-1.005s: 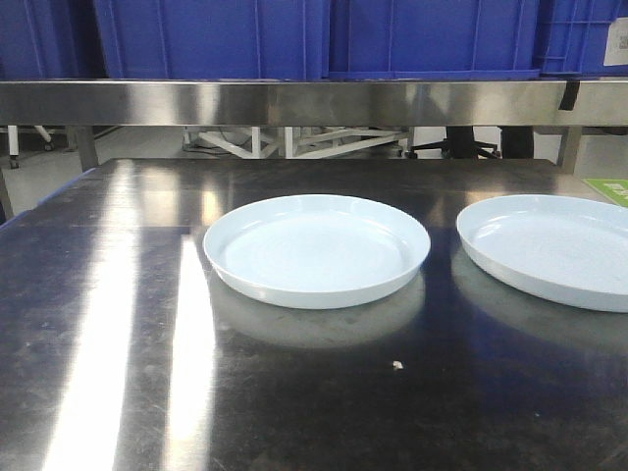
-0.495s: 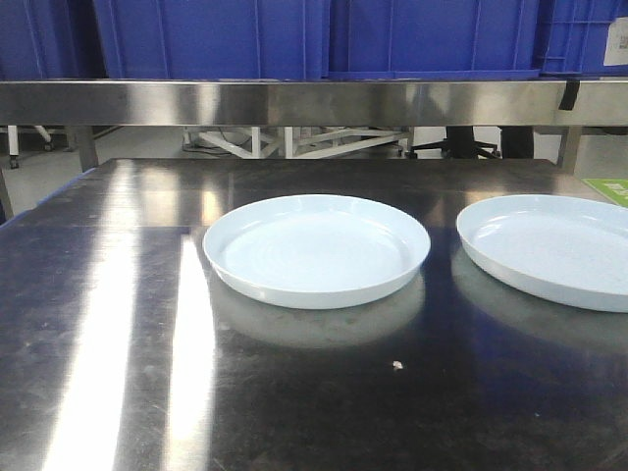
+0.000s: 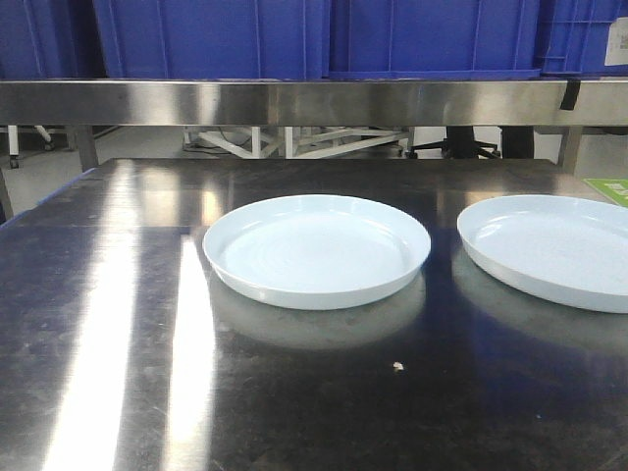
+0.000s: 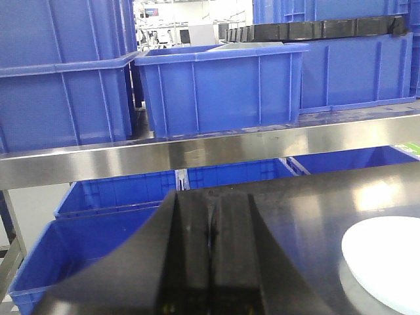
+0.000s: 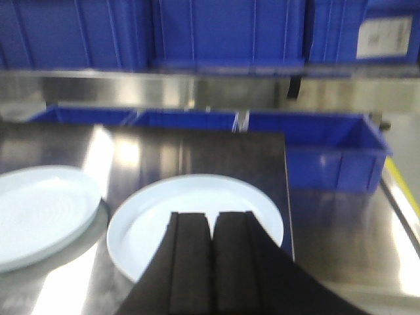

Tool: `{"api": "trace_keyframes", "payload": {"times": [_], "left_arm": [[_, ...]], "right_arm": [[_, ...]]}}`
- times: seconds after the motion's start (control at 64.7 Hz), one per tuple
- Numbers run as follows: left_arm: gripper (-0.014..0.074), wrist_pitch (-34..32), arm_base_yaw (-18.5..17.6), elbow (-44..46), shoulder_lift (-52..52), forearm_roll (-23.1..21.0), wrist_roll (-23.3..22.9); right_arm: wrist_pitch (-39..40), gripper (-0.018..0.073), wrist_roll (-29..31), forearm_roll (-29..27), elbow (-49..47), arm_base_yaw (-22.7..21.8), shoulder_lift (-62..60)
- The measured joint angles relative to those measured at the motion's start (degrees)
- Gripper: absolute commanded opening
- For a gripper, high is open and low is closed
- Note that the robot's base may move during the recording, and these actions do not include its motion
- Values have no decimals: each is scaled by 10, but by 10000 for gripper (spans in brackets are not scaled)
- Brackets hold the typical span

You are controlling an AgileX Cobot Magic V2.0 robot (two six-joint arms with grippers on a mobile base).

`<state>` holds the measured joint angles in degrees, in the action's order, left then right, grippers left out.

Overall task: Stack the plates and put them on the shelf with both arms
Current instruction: 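Grasp the rim of the other white plate with the right gripper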

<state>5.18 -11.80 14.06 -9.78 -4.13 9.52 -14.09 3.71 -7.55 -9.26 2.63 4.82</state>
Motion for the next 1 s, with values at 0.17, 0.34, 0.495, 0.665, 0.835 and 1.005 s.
{"api": "trace_keyframes", "payload": {"times": [0.17,0.34,0.495,0.665,0.835,1.005], "left_arm": [[82,0,0,0,0,0,0],[82,0,0,0,0,0,0],[82,0,0,0,0,0,0],[82,0,0,0,0,0,0],[82,0,0,0,0,0,0],[82,0,0,0,0,0,0]], "right_arm": [[-80,48,-21,-21,-82,0,123],[-115,48,-49,-76,-125,0,246],[-135,48,-52,-89,-173,0,355],[-170,48,-54,-90,-246,0,480],[-240,48,-43,-90,-319,-12,572],[-316,48,39,-91,-400,-67,653]]}}
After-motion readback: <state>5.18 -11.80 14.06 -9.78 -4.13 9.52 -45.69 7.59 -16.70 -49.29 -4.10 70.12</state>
